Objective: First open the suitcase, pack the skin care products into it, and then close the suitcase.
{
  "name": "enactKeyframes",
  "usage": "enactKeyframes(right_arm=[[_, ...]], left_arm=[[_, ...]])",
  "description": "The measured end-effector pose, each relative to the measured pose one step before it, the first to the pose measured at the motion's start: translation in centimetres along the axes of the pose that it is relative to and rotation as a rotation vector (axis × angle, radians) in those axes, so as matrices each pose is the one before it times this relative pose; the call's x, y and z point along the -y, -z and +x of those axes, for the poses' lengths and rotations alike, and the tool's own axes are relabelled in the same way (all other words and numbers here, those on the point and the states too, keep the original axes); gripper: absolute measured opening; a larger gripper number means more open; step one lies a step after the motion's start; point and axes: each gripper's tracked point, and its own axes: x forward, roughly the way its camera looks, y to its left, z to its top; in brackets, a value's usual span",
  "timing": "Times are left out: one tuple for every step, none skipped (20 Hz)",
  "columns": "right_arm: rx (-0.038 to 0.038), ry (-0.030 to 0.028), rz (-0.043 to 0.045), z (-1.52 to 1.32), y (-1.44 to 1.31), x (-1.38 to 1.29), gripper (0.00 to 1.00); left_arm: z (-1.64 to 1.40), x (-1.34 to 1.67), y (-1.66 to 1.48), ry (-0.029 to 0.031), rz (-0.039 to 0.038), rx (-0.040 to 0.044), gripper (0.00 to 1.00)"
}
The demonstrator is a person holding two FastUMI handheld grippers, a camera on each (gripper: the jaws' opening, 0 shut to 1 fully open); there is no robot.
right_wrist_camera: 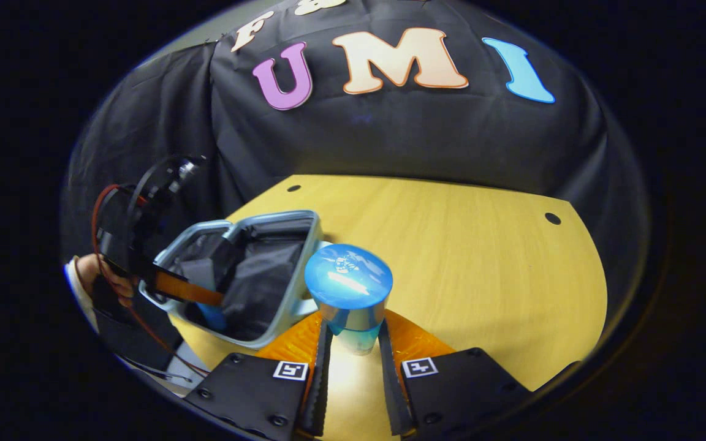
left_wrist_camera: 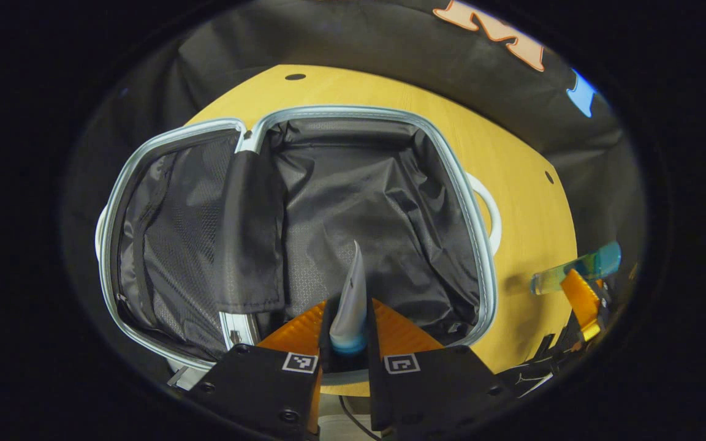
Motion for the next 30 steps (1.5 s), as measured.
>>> enactKeyframes(right_arm=[[-0.0021, -0.02415, -0.00182, -0.122, -0.462, -1.636, 0.41], [-0.0038, -0.02075, -0.00795, -0.114, -0.411, -1.415, 0.41], [-0.00287, -0.01872, -0.01374, 0.122, -0.278, -1.4, 0.41], [-0.00479, -0.01269, -0.01038, 0.333, -0.119, -1.196, 0.41], [-0.00855, -0.01384, 0.0003, 0.378, -0.017, -1.104, 0.41], [-0.0105, -0.01671, 0.00488, 0.493, 0.093, -1.169, 0.41], [-0.0087, -0.01602, 0.00737, 0.473, -0.047, -1.057, 0.41], [-0.00941, -0.01652, 0.00219, 0.427, 0.068, -0.961, 0.39], [-0.01262, -0.0141, -0.00058, 0.648, 0.089, -0.887, 0.41], [-0.01613, -0.01148, -0.00457, 0.573, 0.202, -0.675, 0.38], [-0.02286, -0.00815, -0.0061, 0.69, 0.376, -0.429, 0.38], [-0.02672, -0.00524, -0.00496, 0.641, 0.557, -0.406, 0.38], [-0.02441, -0.00414, -0.0057, 0.673, 0.522, -0.313, 0.38], [-0.01752, -0.00479, -0.00871, 0.713, 0.423, -0.195, 0.38], [-0.01401, -0.00527, -0.00497, 0.658, 0.214, -0.209, 0.41], [-0.01643, -0.00792, -0.00071, 0.552, 0.402, -0.275, 0.41], [-0.0158, -0.00613, 0.00172, 0.524, 0.387, -0.326, 0.41], [-0.01735, -0.00462, -0.00063, 0.629, 0.474, -0.1, 0.41], [-0.01608, -0.00319, -0.00437, 0.581, 0.406, -0.087, 0.41], [-0.01797, -0.00247, -0.00567, 0.519, 0.383, -0.139, 0.41], [-0.0184, -0.00035, -0.00405, 0.419, 0.354, -0.117, 0.41], [-0.01552, 0.00044, -0.00163, 0.338, 0.414, -0.1, 0.41], [-0.01419, 0.00107, 0.0034, 0.367, 0.206, 0.037, 0.41], [-0.01505, -0.00253, 0.00504, 0.343, 0.247, 0.027, 0.41], [-0.01632, -0.00306, 0.00435, 0.292, 0.272, 0.014, 0.41], [-0.0159, -0.00012, 0.00219, -0.027, 0.254, -0.02, 0.39], [-0.01167, 0.00222, -0.00393, 0.099, 0.182, 0.089, 0.38], [-0.00956, 0.00336, -0.00678, 0.215, 0.245, 0.12, 0.38], [0.01005, -0.00783, 0.00564, -0.141, -0.383, -0.107, 0.38], [-0.00494, 0.00218, 0.00542, 0.477, 0.165, 0.065, 0.41]], left_arm=[[0.316, -0.124, -0.098, 0.00561, 0.00091, -0.01484, 0.25], [0.386, -0.17, 0.103, 0.00839, -0.00124, -0.01519, 0.25], [0.329, 0.037, 0.086, 0.01449, -0.00312, -0.01483, 0.25], [-0.009, -0.15, -0.128, 0.00807, -0.00287, -0.00592, 0.26], [0.218, -0.204, -0.207, 0.00533, -0.00063, -0.00081, 0.26], [-0.126, -0.148, -0.237, 0.00487, -0.00089, 0.0004, 0.26], [-0.326, -0.214, -0.452, 0.0014, -0.00201, 0.01241, 0.27], [-0.424, -0.062, -0.352, 0.00883, 0.00004, 0.01546, 0.33], [-0.513, -0.192, -0.733, 0.00541, 0.00077, 0.02667, 0.38], [-0.648, -0.273, -0.613, 0.00168, 0.00138, 0.02281, 0.57], [-0.82, -0.147, -0.677, 0.00723, -0.0017, 0.02845, 0.65], [-0.866, -0.315, -0.88, 0.00163, 0.00142, 0.02995, 0.7], [-0.847, -0.453, -0.807, 0.00339, 0.00422, 0.03419, 0.87], [-0.766, -0.48, -1.0, -0.00066, 0.00101, 0.04198, 0.91], [-0.86, -0.638, -0.679, -0.00574, -0.00193, 0.03002, 0.92], [-0.781, -0.752, -0.605, -0.00817, -0.00619, 0.02229, 0.92], [-0.799, -0.819, -0.591, -0.00864, -0.01097, 0.02209, 0.93], [-0.793, -0.956, -0.461, -0.01183, -0.01434, 0.01769, 0.95], [-0.521, -1.049, -0.392, -0.01293, -0.01348, 0.0166, 0.95], [-0.623, -1.167, -0.362, -0.01939, -0.01535, 0.01622, 0.95], [-0.672, -1.33, -0.273, -0.02343, -0.01664, 0.01547, 0.95], [-0.75, -1.275, -0.266, -0.01787, -0.02134, 0.0162, 0.95], [-0.433, -1.346, -0.331, -0.01626, -0.02302, 0.00995, 0.95], [-0.517, -1.267, -0.26, -0.01598, -0.02754, 0.00812, 0.95], [-0.422, -1.358, -0.405, -0.01336, -0.03186, 0.01451, 0.95], [-0.334, -1.403, -0.237, -0.01172, -0.02949, 0.00762, 0.95], [-0.568, -1.57, -0.036, -0.01684, -0.02862, 0.00515, 0.95], [-0.387, -1.569, 0.031, -0.01923, -0.01616, 0.00073, 0.95], [-0.633, -1.877, -0.369, -0.02625, -0.01198, 0.00442, 0.95], [-0.361, -1.732, -0.364, -0.02843, -0.01403, 0.00557, 0.95]])
